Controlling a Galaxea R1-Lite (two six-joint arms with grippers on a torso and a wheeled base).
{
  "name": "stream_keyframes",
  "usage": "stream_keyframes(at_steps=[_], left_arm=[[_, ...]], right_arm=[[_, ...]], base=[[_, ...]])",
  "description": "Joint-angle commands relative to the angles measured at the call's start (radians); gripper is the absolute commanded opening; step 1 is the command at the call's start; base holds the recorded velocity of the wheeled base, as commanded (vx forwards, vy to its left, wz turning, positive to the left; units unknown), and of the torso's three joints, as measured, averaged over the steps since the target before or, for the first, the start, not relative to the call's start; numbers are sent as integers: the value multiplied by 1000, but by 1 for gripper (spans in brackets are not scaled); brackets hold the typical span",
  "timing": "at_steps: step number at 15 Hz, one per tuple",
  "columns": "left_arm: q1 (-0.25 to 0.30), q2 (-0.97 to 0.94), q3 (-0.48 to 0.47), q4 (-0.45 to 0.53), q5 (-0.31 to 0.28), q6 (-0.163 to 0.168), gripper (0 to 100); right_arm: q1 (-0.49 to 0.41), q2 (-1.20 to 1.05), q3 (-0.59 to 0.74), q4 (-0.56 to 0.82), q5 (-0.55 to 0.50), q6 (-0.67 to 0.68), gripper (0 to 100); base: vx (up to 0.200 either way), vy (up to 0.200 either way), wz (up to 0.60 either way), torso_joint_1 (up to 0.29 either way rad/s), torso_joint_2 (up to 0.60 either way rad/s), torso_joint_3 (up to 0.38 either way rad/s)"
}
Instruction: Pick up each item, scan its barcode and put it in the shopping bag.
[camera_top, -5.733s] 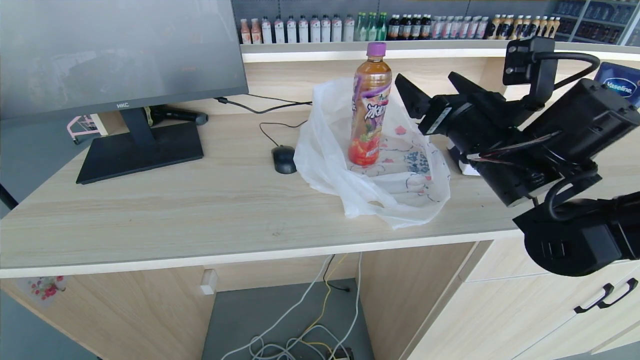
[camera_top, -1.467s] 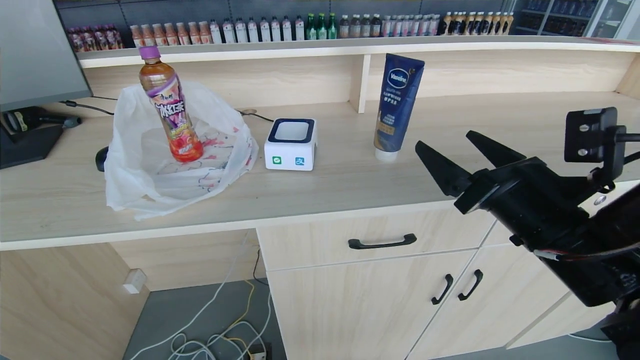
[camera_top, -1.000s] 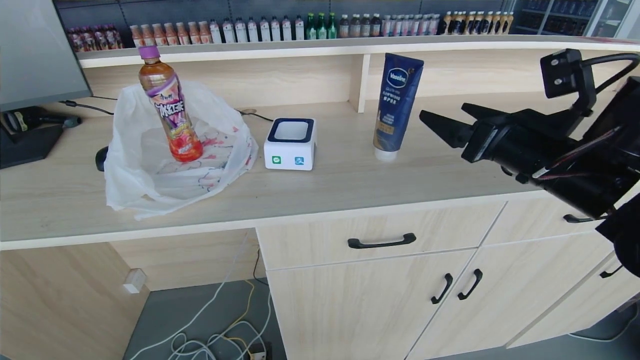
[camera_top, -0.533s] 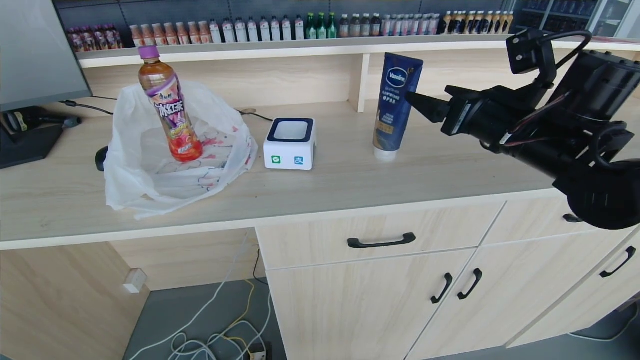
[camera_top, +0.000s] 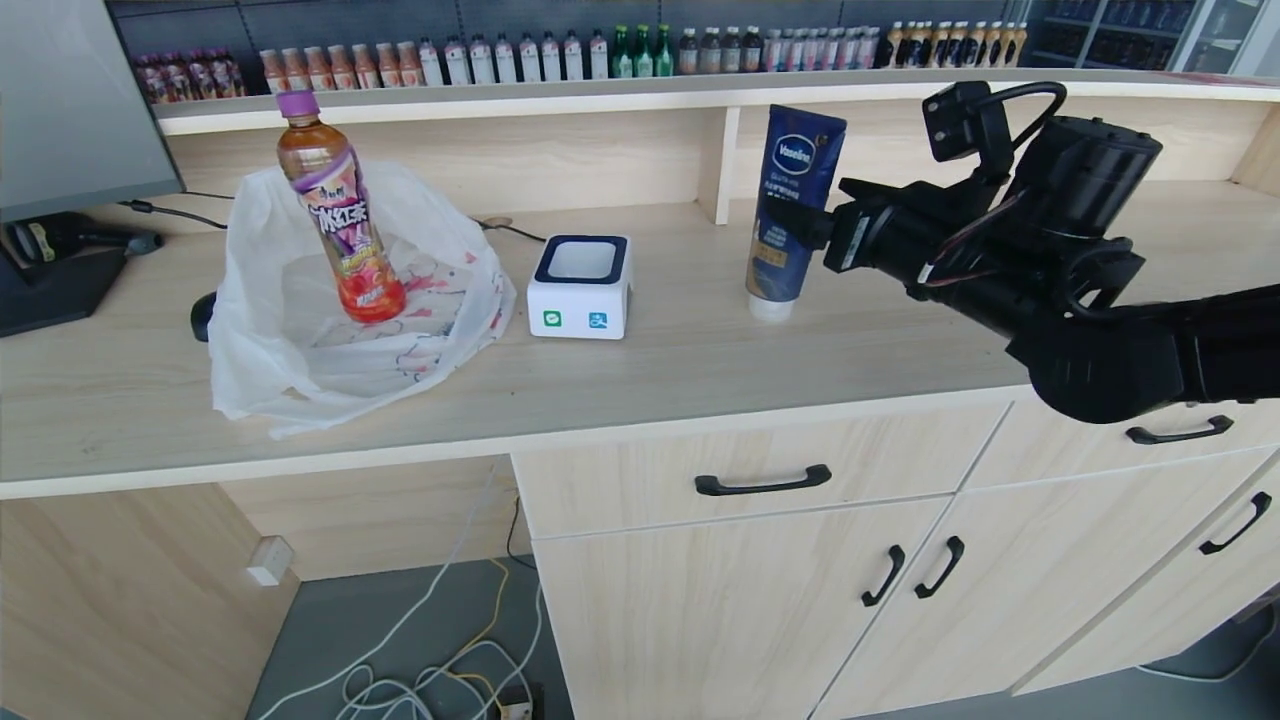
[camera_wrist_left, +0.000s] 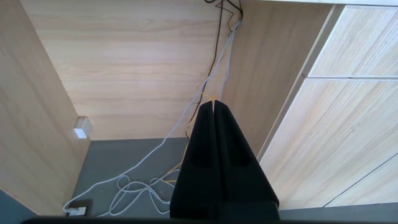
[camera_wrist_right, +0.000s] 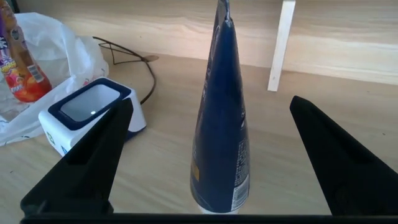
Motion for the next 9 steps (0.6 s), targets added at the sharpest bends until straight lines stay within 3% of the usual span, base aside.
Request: stream_keyframes(at_steps=[1, 9], left_arm=[[0, 0, 0, 0, 0, 0, 0], [0, 0, 0, 0, 0, 0, 0]], right_arm=[[11, 63, -79, 43, 0, -8, 100], [33, 135, -188, 112, -4, -14, 100]], base=[[0, 0, 0, 0, 0, 0], [0, 0, 0, 0, 0, 0]])
